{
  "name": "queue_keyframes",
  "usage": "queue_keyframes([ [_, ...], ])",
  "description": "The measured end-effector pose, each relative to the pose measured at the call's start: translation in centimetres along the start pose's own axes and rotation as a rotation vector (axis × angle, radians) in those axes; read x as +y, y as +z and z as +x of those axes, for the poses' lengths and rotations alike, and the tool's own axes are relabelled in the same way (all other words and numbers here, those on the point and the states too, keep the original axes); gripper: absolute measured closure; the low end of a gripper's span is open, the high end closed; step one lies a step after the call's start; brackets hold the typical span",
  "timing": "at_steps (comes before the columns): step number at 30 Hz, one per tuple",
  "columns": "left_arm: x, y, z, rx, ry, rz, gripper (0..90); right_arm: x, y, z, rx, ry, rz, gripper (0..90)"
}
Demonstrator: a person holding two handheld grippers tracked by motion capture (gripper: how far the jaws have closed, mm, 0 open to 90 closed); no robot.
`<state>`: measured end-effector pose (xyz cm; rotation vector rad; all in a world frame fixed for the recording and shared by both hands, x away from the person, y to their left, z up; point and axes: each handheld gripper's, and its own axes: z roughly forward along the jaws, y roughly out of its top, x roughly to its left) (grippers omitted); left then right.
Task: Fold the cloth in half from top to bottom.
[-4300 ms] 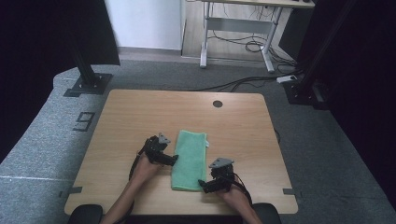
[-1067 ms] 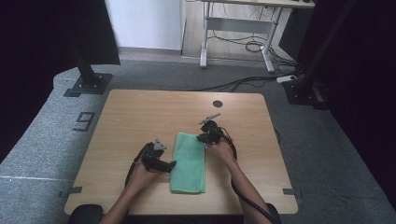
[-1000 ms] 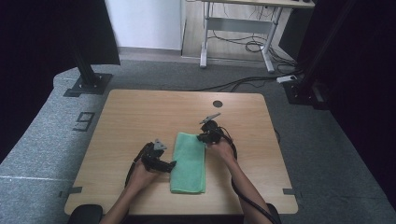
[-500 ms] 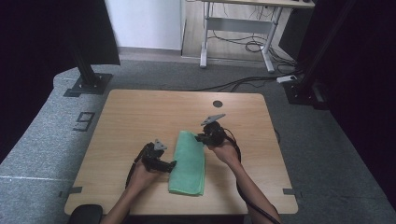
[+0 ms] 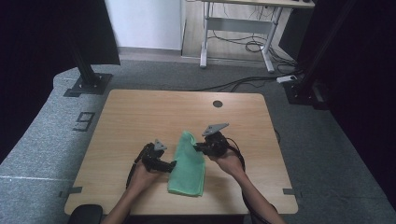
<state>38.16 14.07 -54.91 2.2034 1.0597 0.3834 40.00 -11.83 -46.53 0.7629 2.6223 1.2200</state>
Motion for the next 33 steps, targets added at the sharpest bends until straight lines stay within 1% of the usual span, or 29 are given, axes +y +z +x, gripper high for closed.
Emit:
queue_keyframes([
  [2,0.0,0.0,0.0,0.000,0.000,0.001,2.4,-0.4,-0.3,0.5,0.011,-0.007,-0.003,84.1],
  [9,0.0,0.0,0.0,0.003,-0.004,0.001,2.4,-1.7,-0.9,1.8,0.046,-0.007,-0.002,84.1],
  [18,0.0,0.0,-0.1,0.007,-0.008,0.001,2.4,-3.5,-1.0,3.1,0.082,-0.004,0.008,84.1],
  [24,0.0,0.0,-0.1,0.008,-0.010,0.000,2.4,-4.8,-0.8,4.0,0.103,-0.004,0.023,83.9],
  [28,0.0,0.0,-0.1,0.009,-0.011,0.000,2.4,-5.9,-0.3,4.7,0.117,-0.004,0.042,83.8],
  [33,0.0,0.0,-0.1,0.010,-0.013,-0.001,2.4,-7.1,0.6,5.1,0.133,0.007,0.067,83.5],
])
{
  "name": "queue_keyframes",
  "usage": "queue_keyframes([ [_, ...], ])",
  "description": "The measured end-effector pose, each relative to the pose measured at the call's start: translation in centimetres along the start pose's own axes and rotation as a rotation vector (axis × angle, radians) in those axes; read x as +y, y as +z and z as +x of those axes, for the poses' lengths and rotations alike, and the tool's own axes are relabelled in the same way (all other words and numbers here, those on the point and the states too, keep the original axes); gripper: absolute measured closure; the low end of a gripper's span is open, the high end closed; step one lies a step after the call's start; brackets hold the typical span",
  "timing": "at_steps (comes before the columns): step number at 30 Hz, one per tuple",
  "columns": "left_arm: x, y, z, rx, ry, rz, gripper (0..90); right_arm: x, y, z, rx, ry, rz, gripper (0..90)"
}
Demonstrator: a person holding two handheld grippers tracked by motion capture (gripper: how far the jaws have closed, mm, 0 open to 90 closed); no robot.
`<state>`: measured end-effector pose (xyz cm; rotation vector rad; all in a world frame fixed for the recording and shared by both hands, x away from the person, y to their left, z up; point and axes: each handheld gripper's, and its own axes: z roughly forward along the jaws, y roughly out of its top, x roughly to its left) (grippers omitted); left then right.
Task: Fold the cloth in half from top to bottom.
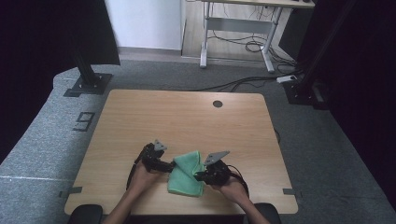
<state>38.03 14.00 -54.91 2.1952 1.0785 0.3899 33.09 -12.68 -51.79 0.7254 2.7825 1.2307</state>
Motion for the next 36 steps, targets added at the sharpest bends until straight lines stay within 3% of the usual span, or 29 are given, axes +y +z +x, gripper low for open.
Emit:
queue_keyframes([
  [5,0.0,0.0,0.0,0.003,-0.001,0.001,2.3,-0.7,0.7,0.2,-0.004,0.005,0.019,83.7],
  [13,0.5,0.4,0.4,0.018,-0.019,0.002,1.4,-0.5,1.2,0.1,-0.076,-0.042,0.051,85.0],
  [23,1.9,1.7,2.3,0.050,-0.054,0.002,0.8,0.6,1.9,-2.0,-0.133,-0.032,0.052,85.4],
  [30,3.4,2.9,3.8,0.073,-0.077,0.015,0.1,1.9,2.6,-4.6,-0.185,-0.023,0.047,85.4],
  [36,3.7,2.8,4.1,0.040,-0.052,0.021,3.0,1.8,2.5,-5.1,-0.174,0.003,0.019,84.5],
])
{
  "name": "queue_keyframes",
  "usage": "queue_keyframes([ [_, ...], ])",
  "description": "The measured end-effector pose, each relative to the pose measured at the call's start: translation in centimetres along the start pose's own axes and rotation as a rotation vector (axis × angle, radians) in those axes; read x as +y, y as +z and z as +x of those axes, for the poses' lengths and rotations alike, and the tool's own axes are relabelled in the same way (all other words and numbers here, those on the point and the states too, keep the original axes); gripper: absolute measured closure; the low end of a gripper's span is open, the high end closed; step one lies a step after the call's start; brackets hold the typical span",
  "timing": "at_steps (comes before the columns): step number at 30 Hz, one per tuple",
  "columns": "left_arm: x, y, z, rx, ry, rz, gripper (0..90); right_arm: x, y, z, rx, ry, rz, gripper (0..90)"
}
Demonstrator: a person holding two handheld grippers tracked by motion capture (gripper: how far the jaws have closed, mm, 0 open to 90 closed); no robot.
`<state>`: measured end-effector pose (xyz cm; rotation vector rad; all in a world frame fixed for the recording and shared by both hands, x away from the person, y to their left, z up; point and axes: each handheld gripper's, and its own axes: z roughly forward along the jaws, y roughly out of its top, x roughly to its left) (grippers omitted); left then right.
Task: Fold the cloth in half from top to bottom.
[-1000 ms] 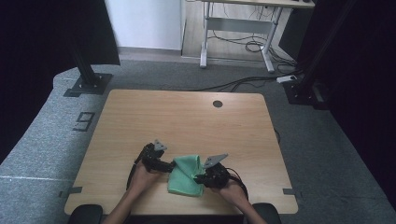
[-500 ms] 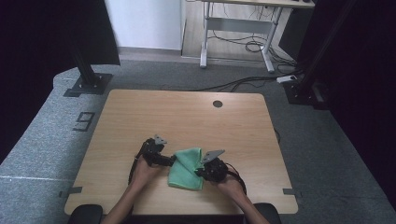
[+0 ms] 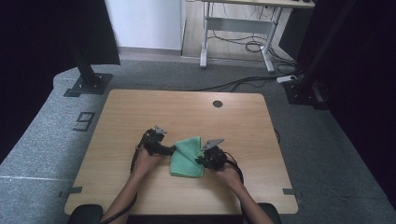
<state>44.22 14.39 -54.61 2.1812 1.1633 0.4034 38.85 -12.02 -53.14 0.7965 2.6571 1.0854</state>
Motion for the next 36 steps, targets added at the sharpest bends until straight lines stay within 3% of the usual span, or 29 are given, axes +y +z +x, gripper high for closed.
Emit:
queue_keyframes([
  [2,0.4,-0.4,-0.1,-0.041,0.028,0.031,8.1,-0.2,-0.1,-0.1,0.007,0.013,-0.015,84.2],
  [5,1.3,-1.4,-0.6,-0.067,0.078,0.044,12.4,-0.4,-0.1,-0.4,0.026,0.036,-0.031,84.2],
  [11,4.0,-3.3,-1.7,-0.157,0.107,0.005,20.5,-0.7,0.0,-0.8,0.057,0.077,-0.053,83.9],
  [19,8.1,-2.5,-4.2,-0.217,0.152,0.014,29.2,-1.3,0.0,-1.3,0.092,0.139,-0.089,83.7],
  [25,10.4,-1.2,-6.4,-0.233,0.178,0.031,30.8,-1.5,0.0,-1.4,0.095,0.151,-0.100,83.6],
  [31,11.7,0.1,-8.2,-0.226,0.211,0.069,34.3,-1.6,0.0,-1.5,0.104,0.162,-0.106,83.6],
  [36,11.7,1.0,-8.2,-0.214,0.192,0.119,50.5,-1.7,0.0,-1.5,0.107,0.166,-0.111,83.6],
])
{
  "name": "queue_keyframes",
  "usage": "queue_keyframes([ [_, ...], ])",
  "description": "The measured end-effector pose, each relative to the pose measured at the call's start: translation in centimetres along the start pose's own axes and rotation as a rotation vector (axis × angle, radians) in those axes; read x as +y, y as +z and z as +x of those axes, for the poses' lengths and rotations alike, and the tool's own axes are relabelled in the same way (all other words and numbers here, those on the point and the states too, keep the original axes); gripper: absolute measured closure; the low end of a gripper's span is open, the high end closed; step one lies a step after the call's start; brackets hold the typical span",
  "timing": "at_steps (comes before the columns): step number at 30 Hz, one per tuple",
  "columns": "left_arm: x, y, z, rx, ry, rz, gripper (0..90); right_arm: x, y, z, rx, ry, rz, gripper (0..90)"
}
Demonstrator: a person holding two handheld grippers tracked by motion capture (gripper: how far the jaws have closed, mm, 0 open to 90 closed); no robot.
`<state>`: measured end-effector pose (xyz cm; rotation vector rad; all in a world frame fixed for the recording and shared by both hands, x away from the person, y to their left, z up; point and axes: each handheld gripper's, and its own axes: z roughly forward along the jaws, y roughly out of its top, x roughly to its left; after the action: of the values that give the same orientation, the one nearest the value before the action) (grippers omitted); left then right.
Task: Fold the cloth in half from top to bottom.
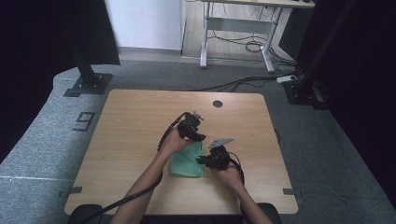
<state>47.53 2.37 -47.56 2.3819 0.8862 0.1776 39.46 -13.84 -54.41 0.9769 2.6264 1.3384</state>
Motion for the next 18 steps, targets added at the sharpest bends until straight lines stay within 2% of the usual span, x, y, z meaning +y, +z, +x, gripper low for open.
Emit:
queue_keyframes([
  [3,-0.2,0.2,0.3,-0.030,-0.021,0.032,67.1,0.0,0.0,0.0,0.003,0.003,-0.002,83.6],
  [6,-0.3,0.1,0.4,-0.034,-0.005,0.053,81.8,0.0,0.0,-0.1,0.007,-0.001,-0.006,83.6],
  [7,-0.4,0.1,0.4,-0.037,-0.002,0.054,84.2,0.0,0.0,-0.1,0.008,-0.001,-0.006,83.6],
  [12,-0.7,-0.9,0.4,-0.047,-0.001,0.042,87.4,-0.1,0.0,-0.2,0.006,-0.006,-0.009,83.1],
  [15,-1.1,-1.8,0.1,-0.043,0.014,0.029,87.6,0.0,-0.1,-0.1,0.002,-0.014,-0.005,81.4],
  [18,-1.6,-2.5,0.0,-0.040,0.024,0.023,87.5,0.1,-0.3,-0.2,0.008,0.013,-0.005,78.0],
])
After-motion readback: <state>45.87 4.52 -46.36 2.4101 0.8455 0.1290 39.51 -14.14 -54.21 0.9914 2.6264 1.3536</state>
